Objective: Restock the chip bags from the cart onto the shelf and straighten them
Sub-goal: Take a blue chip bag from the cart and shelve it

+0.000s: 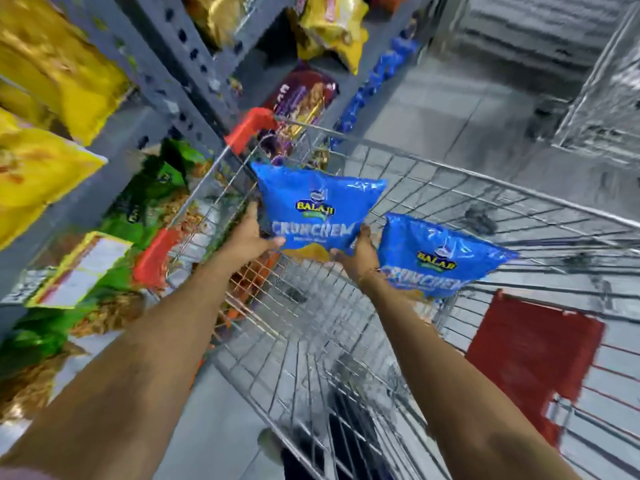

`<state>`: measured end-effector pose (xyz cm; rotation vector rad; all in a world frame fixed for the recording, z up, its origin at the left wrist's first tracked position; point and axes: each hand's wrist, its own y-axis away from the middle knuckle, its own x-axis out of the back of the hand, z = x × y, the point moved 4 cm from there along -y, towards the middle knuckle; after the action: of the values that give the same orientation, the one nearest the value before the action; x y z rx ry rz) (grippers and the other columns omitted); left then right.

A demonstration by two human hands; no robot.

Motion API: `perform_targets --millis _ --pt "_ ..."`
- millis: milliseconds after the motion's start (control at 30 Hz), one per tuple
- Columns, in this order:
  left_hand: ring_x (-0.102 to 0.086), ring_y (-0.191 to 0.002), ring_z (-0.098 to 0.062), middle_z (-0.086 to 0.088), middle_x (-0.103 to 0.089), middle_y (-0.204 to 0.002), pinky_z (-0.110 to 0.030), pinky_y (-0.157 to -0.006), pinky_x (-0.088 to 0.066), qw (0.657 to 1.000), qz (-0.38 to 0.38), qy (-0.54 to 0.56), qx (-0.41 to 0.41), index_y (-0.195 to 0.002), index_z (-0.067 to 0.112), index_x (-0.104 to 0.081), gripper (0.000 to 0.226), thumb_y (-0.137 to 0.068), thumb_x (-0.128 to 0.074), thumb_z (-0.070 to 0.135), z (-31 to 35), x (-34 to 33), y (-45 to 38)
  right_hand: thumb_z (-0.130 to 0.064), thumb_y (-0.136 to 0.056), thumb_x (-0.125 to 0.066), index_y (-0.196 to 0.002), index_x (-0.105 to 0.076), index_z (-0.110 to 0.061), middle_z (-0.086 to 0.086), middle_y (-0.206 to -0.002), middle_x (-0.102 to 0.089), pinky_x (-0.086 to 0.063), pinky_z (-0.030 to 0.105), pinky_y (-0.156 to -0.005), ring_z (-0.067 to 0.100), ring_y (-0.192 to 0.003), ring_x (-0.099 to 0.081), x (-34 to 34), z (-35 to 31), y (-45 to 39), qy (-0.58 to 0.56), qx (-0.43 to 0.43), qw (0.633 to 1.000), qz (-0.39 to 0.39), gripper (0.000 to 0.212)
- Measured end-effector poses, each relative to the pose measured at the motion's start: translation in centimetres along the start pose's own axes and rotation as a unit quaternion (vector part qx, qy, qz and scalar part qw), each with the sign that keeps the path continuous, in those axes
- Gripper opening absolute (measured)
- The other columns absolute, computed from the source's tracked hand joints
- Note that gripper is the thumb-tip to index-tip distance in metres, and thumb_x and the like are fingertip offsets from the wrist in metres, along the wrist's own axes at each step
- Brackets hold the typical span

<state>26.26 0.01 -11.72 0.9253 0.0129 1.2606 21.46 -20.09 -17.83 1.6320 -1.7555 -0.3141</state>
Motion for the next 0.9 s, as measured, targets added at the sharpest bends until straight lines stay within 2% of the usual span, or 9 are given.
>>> perform_targets --millis 67,167,300,400,500,567,633,700,900 --pt "-0.047 -0.121 -0.014 -0.004 -0.046 -0.136 -0.030 -0.097 -0.041 0.999 0.008 0.036 0.006 -0.143 0.004 -0.024 0.075 -0.081 -0.066 -0.002 -0.3 0.1 -1.0 -0.019 -0.078 -0.072 -0.131 -0.035 -0.004 0.014 -0.122 -0.056 -0.049 0.048 -0.094 0.031 -0.108 -0.057 0.1 0.1 -0.3 -0.013 0.012 1.000 0.022 0.066" --pt "-0.053 -0.112 -0.021 -0.012 -0.053 -0.128 -0.037 -0.096 -0.045 0.996 0.030 0.088 0.009 -0.127 -0.006 -0.042 0.052 -0.079 -0.064 -0.010 0.1 -0.1 -1.4 -0.006 -0.084 -0.065 -0.120 -0.040 0.001 0.009 -0.108 -0.057 -0.047 0.020 -0.068 0.018 -0.093 -0.053 0.4 -0.3 -0.2 -0.015 0.021 0.998 0.053 0.044" --pt "-0.057 -0.093 -0.018 -0.016 -0.057 -0.121 -0.019 -0.075 -0.053 0.991 0.078 0.106 -0.012 -0.120 -0.011 -0.048 0.047 -0.076 -0.065 -0.014 -0.3 0.7 -0.1 -0.008 -0.080 -0.069 -0.107 -0.045 -0.005 0.019 -0.103 -0.066 -0.059 0.033 -0.073 0.029 -0.090 -0.065 0.3 -1.1 1.9 -0.020 0.049 0.995 0.082 0.035" --pt "-0.061 -0.080 -0.010 -0.006 -0.063 -0.100 -0.010 -0.061 -0.053 0.992 0.072 0.104 -0.028 -0.110 -0.001 -0.057 0.037 -0.075 -0.068 -0.009 0.3 1.7 2.4 -0.008 -0.081 -0.070 -0.105 -0.050 -0.002 0.003 -0.087 -0.058 -0.046 0.004 -0.054 0.014 -0.075 -0.055 1.2 -2.4 4.6 -0.040 0.074 0.994 0.076 0.033" --pt "-0.066 -0.072 -0.013 -0.006 -0.068 -0.085 -0.039 -0.074 -0.055 0.992 0.065 0.094 -0.056 -0.091 0.005 -0.064 0.030 -0.066 -0.081 0.006 1.4 3.9 5.1 -0.014 -0.078 -0.075 -0.109 -0.054 -0.004 0.002 -0.087 -0.060 -0.052 0.014 -0.061 0.007 -0.066 -0.056 2.9 -4.0 6.9 -0.040 0.121 0.989 0.080 0.039" --pt "-0.068 -0.080 -0.018 -0.006 -0.073 -0.086 -0.045 -0.078 -0.054 0.992 0.072 0.074 -0.076 -0.091 0.003 -0.068 0.048 -0.053 -0.087 0.025 2.6 5.7 7.4 -0.011 -0.078 -0.074 -0.114 -0.055 -0.002 0.003 -0.093 -0.062 -0.046 0.003 -0.055 0.005 -0.072 -0.062 4.1 -6.1 9.2 -0.051 0.158 0.984 0.071 0.042" --pt "-0.065 -0.067 0.003 0.012 -0.073 -0.072 -0.033 -0.072 -0.053 0.989 0.078 0.083 -0.096 -0.090 0.005 -0.068 0.044 -0.053 -0.088 0.019 4.6 7.1 10.1 -0.014 -0.078 -0.074 -0.115 -0.055 -0.003 0.005 -0.101 -0.065 -0.050 0.005 -0.062 0.010 -0.087 -0.066 5.4 -8.4 11.4 -0.068 0.197 0.976 0.068 0.043" --pt "-0.057 -0.053 0.016 0.011 -0.070 -0.072 -0.018 -0.060 -0.050 0.982 0.101 0.085 -0.132 -0.092 0.005 -0.067 0.037 -0.061 -0.085 0.010 7.0 8.8 12.8 -0.010 -0.080 -0.072 -0.117 -0.053 0.000 0.007 -0.105 -0.065 -0.049 0.004 -0.065 -0.010 -0.078 -0.064 6.7 -11.3 13.9 -0.089 0.240 0.965 0.054 0.042" --pt "-0.062 -0.064 0.012 -0.001 -0.071 -0.096 -0.019 -0.066 -0.054 0.944 0.170 0.114 -0.258 -0.098 0.003 -0.069 0.040 -0.063 -0.084 0.010 14.4 15.3 23.4 -0.044 -0.068 -0.075 -0.105 -0.053 -0.037 -0.003 -0.107 -0.067 -0.052 0.031 -0.088 0.008 -0.097 -0.064 10.8 -21.3 22.0 -0.119 0.392 0.912 0.021 0.044"
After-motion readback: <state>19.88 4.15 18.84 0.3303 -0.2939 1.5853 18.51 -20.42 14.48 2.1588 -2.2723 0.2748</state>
